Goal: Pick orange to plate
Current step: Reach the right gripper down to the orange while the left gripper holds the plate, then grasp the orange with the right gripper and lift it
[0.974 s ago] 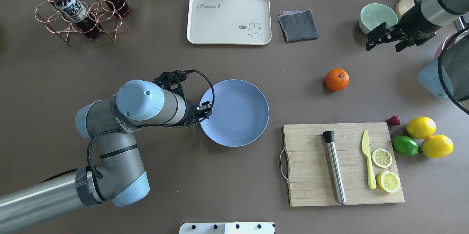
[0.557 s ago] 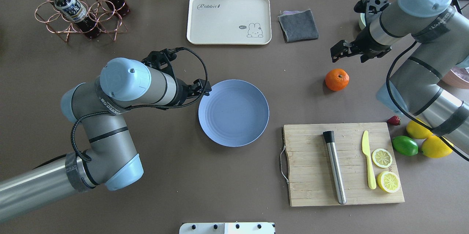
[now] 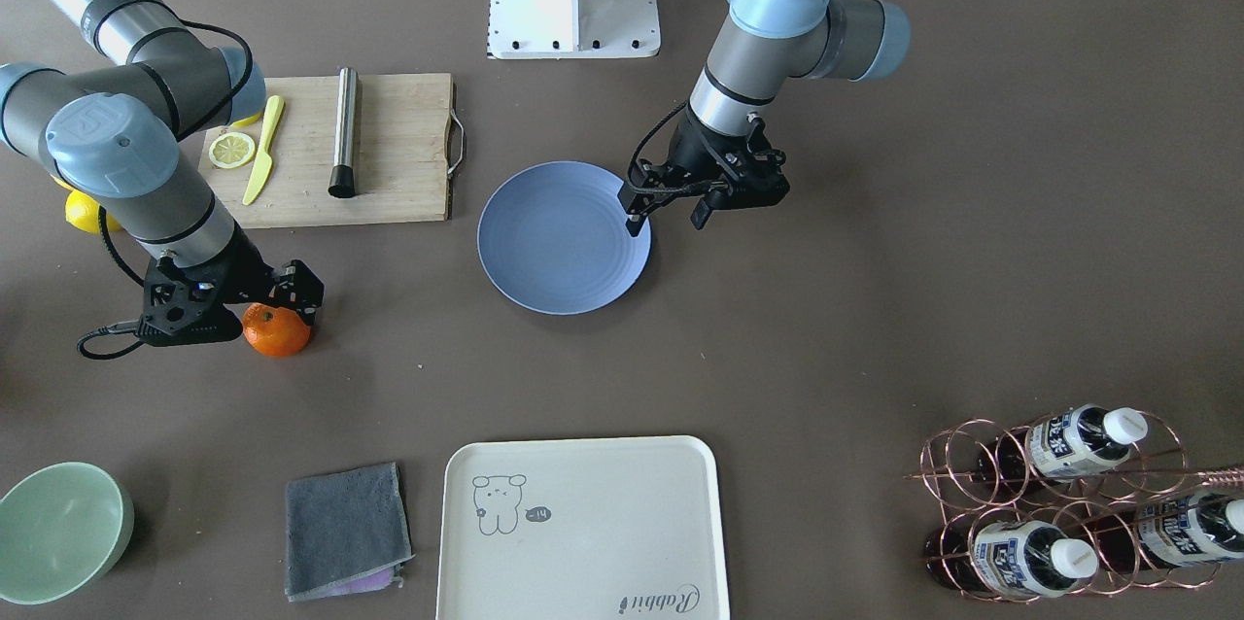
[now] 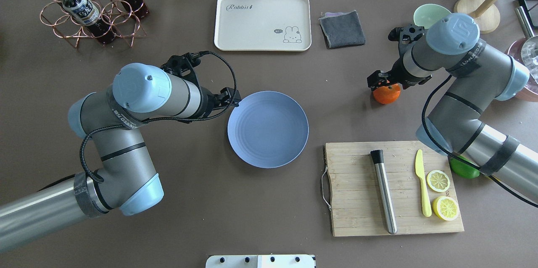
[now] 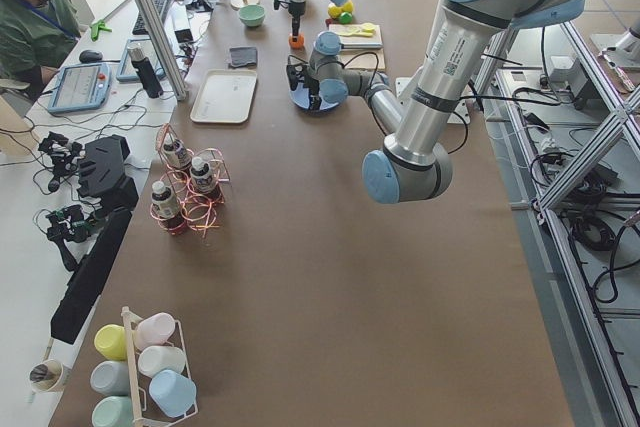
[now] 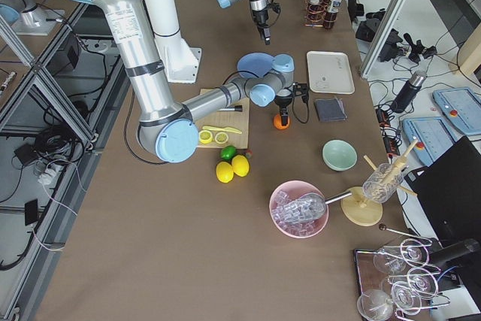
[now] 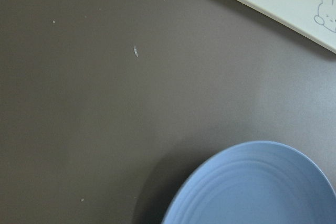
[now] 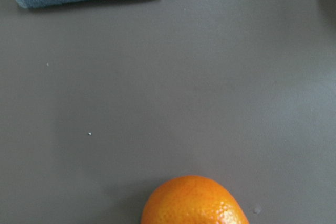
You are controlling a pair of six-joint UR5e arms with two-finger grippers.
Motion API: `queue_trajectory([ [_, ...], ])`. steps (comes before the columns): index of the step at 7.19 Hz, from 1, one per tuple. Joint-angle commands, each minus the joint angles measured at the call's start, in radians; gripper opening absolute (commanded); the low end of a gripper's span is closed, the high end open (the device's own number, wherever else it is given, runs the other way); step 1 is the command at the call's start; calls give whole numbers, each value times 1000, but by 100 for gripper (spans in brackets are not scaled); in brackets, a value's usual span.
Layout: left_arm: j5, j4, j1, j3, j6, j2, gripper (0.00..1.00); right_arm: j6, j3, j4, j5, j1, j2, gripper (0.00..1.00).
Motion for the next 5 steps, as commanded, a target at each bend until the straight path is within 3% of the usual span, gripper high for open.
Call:
queue_trajectory([
  [1, 0, -1, 3, 1, 0, 0, 98, 0, -20, 4, -20, -13, 1, 100],
  [2, 0, -1, 3, 1, 0, 0, 98, 0, -20, 4, -22, -13, 2, 53],
  [3, -2, -1, 2, 1, 0, 0, 98, -5, -20, 5, -20, -13, 4, 1],
  [5, -30, -1, -27, -2, 18, 0, 98, 3, 15, -11, -3, 4, 48, 0],
])
